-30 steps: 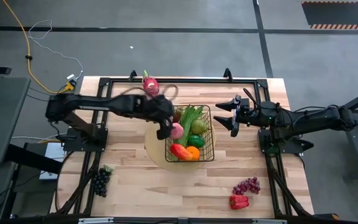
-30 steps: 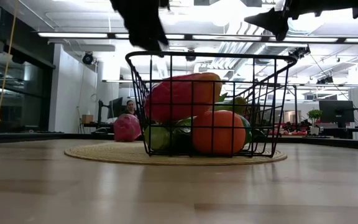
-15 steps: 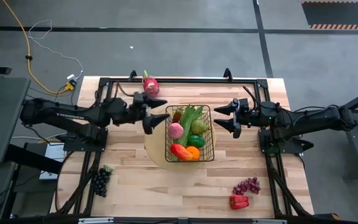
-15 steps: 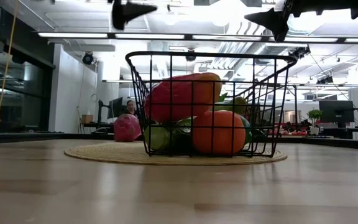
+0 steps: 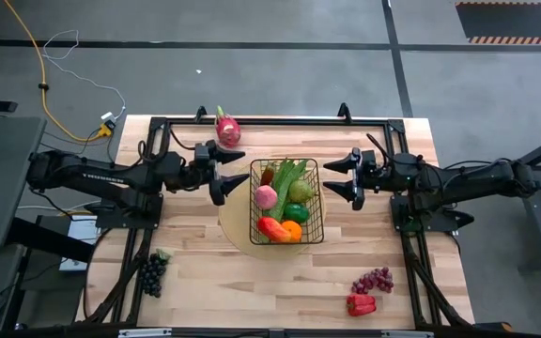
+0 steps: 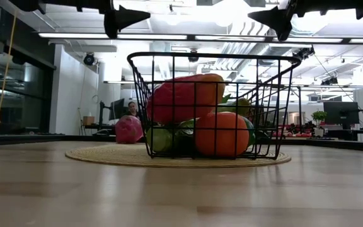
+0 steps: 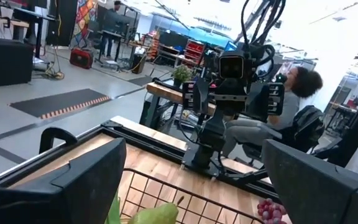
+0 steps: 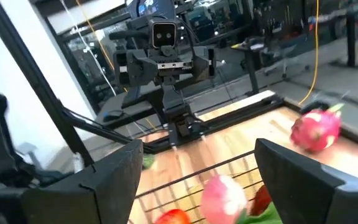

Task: Build produce basket
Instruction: Put the red bell pepper into the wire basket

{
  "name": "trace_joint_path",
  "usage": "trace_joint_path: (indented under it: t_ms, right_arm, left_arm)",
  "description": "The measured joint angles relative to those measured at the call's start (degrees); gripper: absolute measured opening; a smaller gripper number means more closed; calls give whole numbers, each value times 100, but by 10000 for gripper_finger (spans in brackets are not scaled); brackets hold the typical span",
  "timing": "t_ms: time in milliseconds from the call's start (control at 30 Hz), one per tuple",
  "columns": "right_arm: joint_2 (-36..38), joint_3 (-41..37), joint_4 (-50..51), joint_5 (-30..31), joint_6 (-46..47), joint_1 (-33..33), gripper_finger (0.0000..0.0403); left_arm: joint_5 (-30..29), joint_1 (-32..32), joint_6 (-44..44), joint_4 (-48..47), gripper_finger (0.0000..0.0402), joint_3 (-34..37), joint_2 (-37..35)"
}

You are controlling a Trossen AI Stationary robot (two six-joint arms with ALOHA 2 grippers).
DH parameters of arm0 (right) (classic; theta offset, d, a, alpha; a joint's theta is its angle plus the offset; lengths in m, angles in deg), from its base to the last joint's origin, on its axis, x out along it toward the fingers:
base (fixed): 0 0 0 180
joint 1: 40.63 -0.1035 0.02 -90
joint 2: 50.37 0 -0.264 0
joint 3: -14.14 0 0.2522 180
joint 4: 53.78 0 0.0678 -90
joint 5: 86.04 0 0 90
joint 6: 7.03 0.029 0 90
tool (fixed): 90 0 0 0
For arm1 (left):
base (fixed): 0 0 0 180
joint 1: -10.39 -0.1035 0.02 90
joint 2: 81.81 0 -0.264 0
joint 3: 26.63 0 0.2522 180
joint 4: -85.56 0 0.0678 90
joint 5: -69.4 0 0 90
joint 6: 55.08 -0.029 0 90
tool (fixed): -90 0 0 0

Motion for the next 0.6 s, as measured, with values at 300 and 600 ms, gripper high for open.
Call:
trace_joint_path:
  t_ms: [300, 600]
  right_arm:
    - [-655, 1813, 3300, -685, 733, -775, 300]
    - [-2188, 3283, 6355, -1509, 2212, -3075, 300]
  left_arm:
    - [6, -20, -94, -167, 365, 0, 0]
    - [-237, -22, -264, -362, 365, 0, 4]
